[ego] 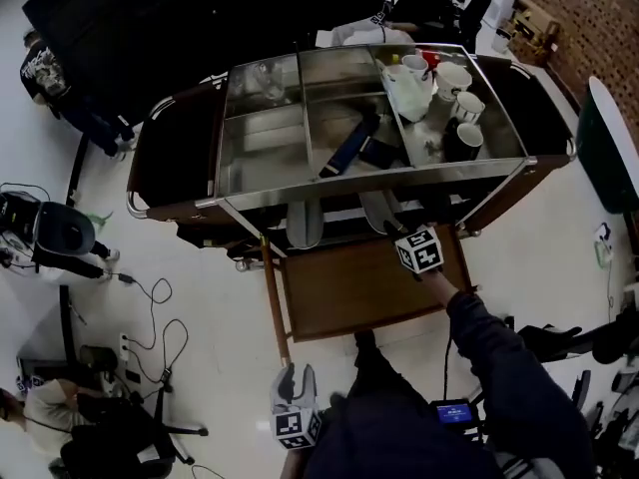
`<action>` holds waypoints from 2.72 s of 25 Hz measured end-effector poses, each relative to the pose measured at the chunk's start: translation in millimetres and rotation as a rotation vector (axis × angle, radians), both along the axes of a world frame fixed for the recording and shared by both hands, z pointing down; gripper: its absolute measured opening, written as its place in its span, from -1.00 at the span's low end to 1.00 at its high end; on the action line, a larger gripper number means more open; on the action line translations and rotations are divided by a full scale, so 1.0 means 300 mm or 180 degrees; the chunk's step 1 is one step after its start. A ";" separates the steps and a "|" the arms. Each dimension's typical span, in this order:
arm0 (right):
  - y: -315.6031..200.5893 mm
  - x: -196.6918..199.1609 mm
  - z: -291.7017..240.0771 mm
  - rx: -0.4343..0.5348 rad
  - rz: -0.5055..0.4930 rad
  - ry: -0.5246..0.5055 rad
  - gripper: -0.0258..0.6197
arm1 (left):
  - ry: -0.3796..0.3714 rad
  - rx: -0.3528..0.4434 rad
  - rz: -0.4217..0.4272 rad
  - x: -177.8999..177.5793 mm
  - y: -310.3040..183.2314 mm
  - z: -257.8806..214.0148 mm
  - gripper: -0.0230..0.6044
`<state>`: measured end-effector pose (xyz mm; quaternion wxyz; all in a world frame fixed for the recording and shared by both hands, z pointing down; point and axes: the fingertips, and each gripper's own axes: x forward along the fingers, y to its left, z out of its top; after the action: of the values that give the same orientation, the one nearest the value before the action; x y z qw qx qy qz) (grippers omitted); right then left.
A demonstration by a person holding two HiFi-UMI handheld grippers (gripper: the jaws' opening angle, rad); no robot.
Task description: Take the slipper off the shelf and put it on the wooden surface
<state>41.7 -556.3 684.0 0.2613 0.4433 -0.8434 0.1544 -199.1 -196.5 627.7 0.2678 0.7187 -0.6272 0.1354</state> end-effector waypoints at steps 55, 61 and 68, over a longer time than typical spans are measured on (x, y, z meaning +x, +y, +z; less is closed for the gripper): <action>2.060 0.378 -0.377 0.0425 0.0396 -0.0509 -0.92 | 0.0261 0.0607 0.0938 0.536 0.949 -0.141 -0.49; 2.128 0.415 -0.356 0.0452 0.0182 -0.0501 -0.92 | 0.0200 0.0669 0.1026 0.639 1.026 -0.098 -0.52; 2.153 0.448 -0.364 0.0478 0.0112 -0.0552 -0.92 | 0.0125 0.0749 0.1141 0.701 1.054 -0.104 -0.52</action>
<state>176.1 89.7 574.8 0.1506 0.4613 -0.8642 0.1331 11.1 119.7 596.6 0.1658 0.8476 -0.4955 0.0927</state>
